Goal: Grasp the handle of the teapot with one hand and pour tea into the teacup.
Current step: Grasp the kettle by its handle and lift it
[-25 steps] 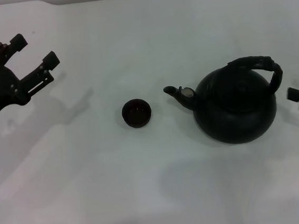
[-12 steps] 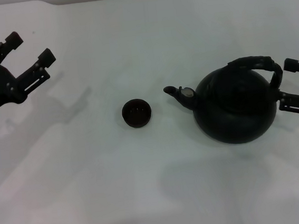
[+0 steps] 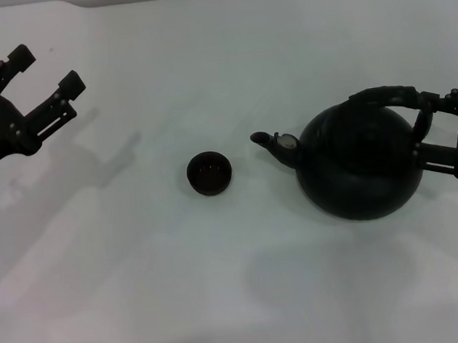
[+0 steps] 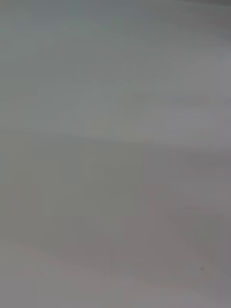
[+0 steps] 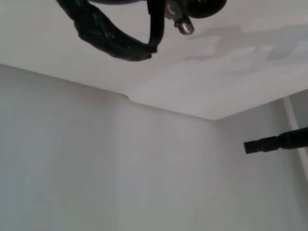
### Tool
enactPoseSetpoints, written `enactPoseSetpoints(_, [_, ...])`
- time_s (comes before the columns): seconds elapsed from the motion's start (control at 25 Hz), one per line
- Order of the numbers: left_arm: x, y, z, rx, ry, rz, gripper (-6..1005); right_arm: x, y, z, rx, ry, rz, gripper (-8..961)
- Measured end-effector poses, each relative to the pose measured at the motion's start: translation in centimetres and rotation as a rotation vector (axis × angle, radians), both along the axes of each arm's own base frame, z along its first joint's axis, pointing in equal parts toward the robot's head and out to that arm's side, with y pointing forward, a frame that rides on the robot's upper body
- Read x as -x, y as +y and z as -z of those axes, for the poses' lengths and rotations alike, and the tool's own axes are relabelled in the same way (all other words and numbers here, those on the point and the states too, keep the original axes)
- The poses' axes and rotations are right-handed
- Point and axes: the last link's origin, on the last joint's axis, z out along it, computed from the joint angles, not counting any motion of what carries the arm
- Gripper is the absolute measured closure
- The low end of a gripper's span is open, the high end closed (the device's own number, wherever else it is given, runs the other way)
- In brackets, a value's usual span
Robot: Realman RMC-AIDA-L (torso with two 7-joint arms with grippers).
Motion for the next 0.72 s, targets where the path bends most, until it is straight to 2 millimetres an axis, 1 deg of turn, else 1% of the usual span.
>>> enactPoseSetpoints(0.2, [0.09, -0.07, 0.01, 0.001, 0.000, -0.003, 126, -0.17, 0.34, -0.20, -0.013, -0.009, 0.018, 118])
enactPoseSetpoints(0.4, [0.15, 0.02, 0.01, 0.000, 0.003, -0.009, 126, -0.50, 0.63, -0.37, -0.032, -0.017, 0.047, 263])
enactPoseSetpoints(0.64, [0.03, 0.22, -0.11, -0.002, 0.006, -0.004, 126, -0.72, 0.84, -0.30, -0.040, -0.019, 0.074, 292])
enactPoseSetpoints(0.72, [-0.08, 0.37, -0.09, -0.002, 0.006, 0.000, 127, -0.82, 0.92, -0.34, -0.043, -0.016, 0.089, 335])
